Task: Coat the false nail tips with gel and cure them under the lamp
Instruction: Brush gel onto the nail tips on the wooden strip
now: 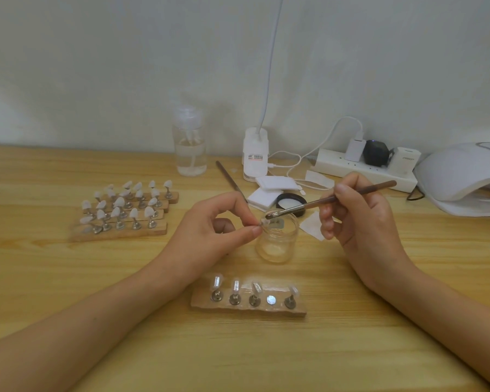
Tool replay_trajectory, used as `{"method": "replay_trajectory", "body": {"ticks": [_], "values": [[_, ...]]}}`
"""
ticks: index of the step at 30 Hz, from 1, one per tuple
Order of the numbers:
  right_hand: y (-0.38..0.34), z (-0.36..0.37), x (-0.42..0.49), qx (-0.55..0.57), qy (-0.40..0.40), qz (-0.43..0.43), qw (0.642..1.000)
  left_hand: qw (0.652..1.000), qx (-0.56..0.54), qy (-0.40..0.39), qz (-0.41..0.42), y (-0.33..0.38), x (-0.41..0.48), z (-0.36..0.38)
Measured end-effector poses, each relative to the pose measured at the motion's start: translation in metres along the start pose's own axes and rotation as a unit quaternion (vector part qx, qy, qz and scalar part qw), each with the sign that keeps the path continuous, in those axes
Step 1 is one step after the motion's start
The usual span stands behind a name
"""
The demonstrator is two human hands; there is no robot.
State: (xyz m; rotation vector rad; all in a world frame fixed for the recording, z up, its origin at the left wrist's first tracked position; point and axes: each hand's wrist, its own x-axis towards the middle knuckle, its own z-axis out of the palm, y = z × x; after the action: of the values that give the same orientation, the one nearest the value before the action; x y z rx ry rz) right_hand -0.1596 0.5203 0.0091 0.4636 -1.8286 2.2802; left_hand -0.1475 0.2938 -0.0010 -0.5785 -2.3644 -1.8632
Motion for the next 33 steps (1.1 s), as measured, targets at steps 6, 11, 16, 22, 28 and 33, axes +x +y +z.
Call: {"method": "replay_trajectory", "body": {"ticks": [6,11,16,22,28,33], "values": [[0.0017,-0.0020,0.0010,-0.012,0.029,0.019,0.999,1.000,-0.005,0.006,-0.005,0.0019,-0.0009,0.0008],[0.0011,0.0008,-0.0006,-0.008,-0.012,0.012,1.000,1.000,-0.004,0.006,-0.009,0.0030,-0.0005,0.0015],[0.0017,-0.0022,0.0008,-0.006,0.030,0.026,0.999,1.000,-0.006,0.006,-0.007,0.0028,-0.0011,0.0015],[0.0008,0.0003,-0.0009,-0.014,0.000,0.022,1.000,1.000,-0.002,0.007,-0.009,0.0019,-0.0008,0.0012],[-0.0010,0.0008,-0.0008,0.000,-0.006,0.010,1.000,1.000,0.000,0.002,-0.006,0.0010,-0.0004,0.0007],[-0.0011,0.0006,-0.0011,-0.011,0.025,0.020,0.999,1.000,-0.002,0.004,-0.007,0.0013,-0.0004,0.0009]]}}
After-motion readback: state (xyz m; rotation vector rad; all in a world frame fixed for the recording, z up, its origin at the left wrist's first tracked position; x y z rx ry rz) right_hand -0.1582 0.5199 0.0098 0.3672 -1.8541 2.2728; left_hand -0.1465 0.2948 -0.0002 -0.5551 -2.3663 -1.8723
